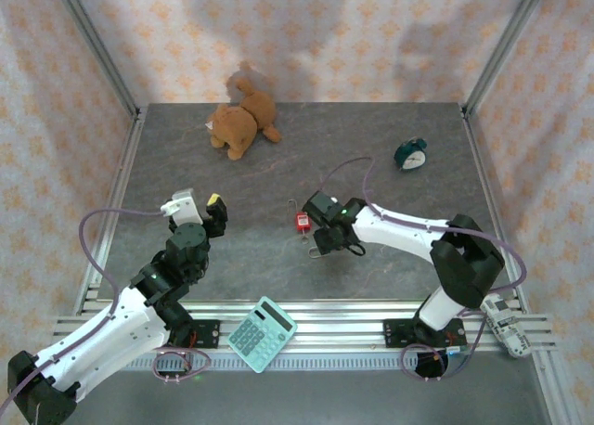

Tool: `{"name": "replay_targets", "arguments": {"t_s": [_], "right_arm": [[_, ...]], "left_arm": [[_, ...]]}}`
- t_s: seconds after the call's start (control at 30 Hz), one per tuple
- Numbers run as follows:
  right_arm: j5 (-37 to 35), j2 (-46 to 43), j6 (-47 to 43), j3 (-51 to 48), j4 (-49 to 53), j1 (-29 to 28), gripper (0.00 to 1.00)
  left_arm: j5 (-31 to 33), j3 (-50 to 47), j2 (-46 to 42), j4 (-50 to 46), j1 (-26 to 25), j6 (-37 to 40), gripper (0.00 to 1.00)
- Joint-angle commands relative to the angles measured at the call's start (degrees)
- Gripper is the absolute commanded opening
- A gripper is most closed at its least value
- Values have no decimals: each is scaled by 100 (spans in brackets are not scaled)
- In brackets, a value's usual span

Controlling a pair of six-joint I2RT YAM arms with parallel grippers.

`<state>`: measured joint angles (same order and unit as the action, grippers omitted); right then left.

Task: Unlock with the key

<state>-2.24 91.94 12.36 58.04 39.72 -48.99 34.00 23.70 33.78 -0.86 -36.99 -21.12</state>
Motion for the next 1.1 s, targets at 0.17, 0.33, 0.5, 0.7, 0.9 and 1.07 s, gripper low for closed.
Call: {"name": "replay_targets", "arguments": {"t_s": [0.17,0.33,0.5,0.7,0.9,1.07], "right_arm": [[-859,667,-89,306,95,-4,74],[-920,788,-113,495,-111,353,74],[-756,745,112,498,-325,804,74],[-523,910,361,466,-616,1337,73],[-385,940,876,508,-895,1694,73],[419,680,960,387,-1070,1796,74]], "left_arm": [[-104,-15,-55,-193,25,-45,66],[-82,-32,-108,-188,28,-30,66],[-103,-50,-117,-186,25,-51,66],[-129,-85,-119,-156,25,-102,66],[-174,-73,-108,-138,27,-158,66],[-190,-102,-117,-122,25,-179,66]]}}
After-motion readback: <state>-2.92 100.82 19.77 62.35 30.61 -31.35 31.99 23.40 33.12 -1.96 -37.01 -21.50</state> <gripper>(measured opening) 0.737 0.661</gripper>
